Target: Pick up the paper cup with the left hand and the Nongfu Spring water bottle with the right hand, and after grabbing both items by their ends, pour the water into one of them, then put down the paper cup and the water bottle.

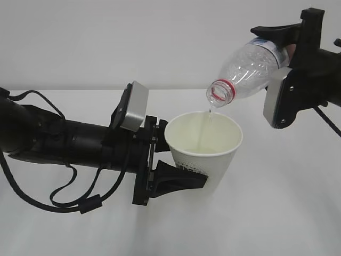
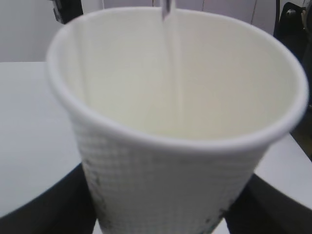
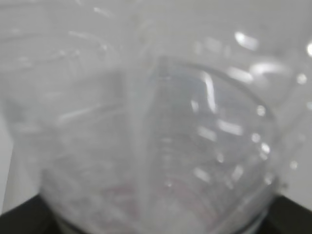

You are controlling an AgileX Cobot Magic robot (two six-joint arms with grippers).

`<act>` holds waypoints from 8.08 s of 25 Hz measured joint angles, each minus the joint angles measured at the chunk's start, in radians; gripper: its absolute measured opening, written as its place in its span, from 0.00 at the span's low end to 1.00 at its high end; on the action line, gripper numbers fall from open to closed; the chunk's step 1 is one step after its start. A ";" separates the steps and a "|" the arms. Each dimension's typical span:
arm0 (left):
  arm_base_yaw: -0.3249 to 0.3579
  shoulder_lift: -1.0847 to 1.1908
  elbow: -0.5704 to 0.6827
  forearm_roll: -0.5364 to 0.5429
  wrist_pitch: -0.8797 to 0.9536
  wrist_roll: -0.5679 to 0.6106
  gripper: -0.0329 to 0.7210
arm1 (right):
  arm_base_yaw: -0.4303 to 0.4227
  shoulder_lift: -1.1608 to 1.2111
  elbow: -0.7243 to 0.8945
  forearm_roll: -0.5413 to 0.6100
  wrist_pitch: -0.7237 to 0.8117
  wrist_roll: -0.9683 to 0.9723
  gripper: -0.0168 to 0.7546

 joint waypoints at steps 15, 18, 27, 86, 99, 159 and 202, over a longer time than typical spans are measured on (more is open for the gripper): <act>0.000 0.000 0.000 0.000 0.000 0.000 0.74 | 0.000 0.000 0.000 0.000 0.000 -0.008 0.67; 0.000 0.000 0.000 0.000 0.000 0.000 0.74 | 0.000 0.000 0.000 0.000 0.000 -0.008 0.67; 0.000 0.000 0.000 0.000 0.000 0.000 0.74 | 0.000 0.000 0.000 0.000 0.000 -0.012 0.67; 0.000 0.000 0.000 0.003 0.013 0.000 0.73 | 0.000 0.000 0.000 0.000 -0.004 -0.028 0.67; 0.000 0.000 0.000 0.009 0.013 0.000 0.73 | 0.000 0.000 0.000 0.000 -0.004 -0.034 0.67; 0.000 0.000 0.000 0.024 0.016 0.000 0.73 | 0.000 0.000 -0.002 0.000 -0.007 -0.056 0.67; 0.000 0.000 0.000 0.012 0.018 0.000 0.73 | 0.000 0.000 -0.004 0.058 -0.009 0.012 0.67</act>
